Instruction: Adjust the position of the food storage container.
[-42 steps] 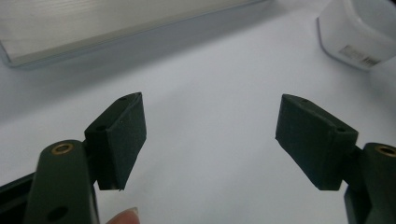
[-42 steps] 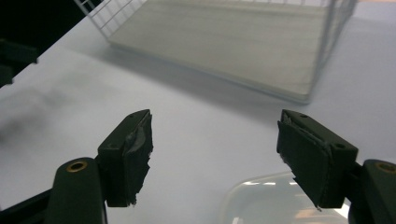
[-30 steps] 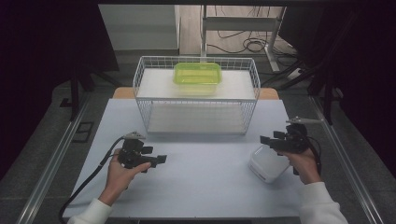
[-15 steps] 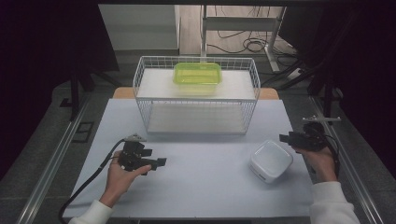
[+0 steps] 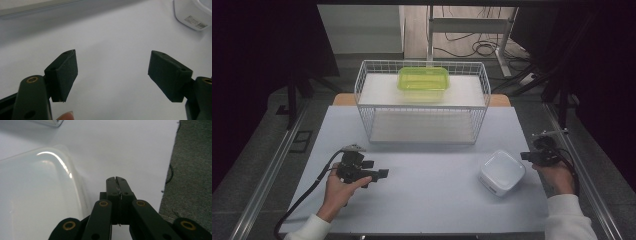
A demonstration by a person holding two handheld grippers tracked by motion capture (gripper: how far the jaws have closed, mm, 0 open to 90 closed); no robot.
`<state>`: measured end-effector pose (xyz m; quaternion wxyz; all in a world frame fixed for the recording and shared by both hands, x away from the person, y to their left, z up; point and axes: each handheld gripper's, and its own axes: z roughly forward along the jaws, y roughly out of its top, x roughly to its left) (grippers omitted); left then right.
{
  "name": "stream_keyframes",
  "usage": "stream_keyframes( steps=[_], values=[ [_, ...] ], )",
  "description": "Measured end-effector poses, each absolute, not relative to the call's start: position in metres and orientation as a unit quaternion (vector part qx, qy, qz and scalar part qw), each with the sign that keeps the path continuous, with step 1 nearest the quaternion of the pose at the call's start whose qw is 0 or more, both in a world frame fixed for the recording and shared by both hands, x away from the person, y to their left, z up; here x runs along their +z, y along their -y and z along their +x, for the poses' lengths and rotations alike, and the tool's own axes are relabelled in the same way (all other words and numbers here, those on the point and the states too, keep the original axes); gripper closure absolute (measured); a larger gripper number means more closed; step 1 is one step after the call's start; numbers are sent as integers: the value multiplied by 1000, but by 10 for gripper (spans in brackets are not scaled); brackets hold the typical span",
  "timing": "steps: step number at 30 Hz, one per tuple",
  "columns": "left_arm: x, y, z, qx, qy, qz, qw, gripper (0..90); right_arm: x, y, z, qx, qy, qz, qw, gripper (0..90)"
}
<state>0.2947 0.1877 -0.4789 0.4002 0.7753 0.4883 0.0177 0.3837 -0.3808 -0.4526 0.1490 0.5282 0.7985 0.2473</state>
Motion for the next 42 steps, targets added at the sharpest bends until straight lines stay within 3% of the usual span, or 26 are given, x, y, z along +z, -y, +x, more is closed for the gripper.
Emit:
stream_keyframes(
  steps=[29, 42],
  values=[
    [-479, -189, 297, -1, -491, 762, 423, 243, -454, 311, 325, 190, -811, 536, 135, 890],
    [-481, -189, 301, -12, -491, 759, 428, 260, -458, 279, 316, 190, -828, 514, 118, 890]
  ],
)
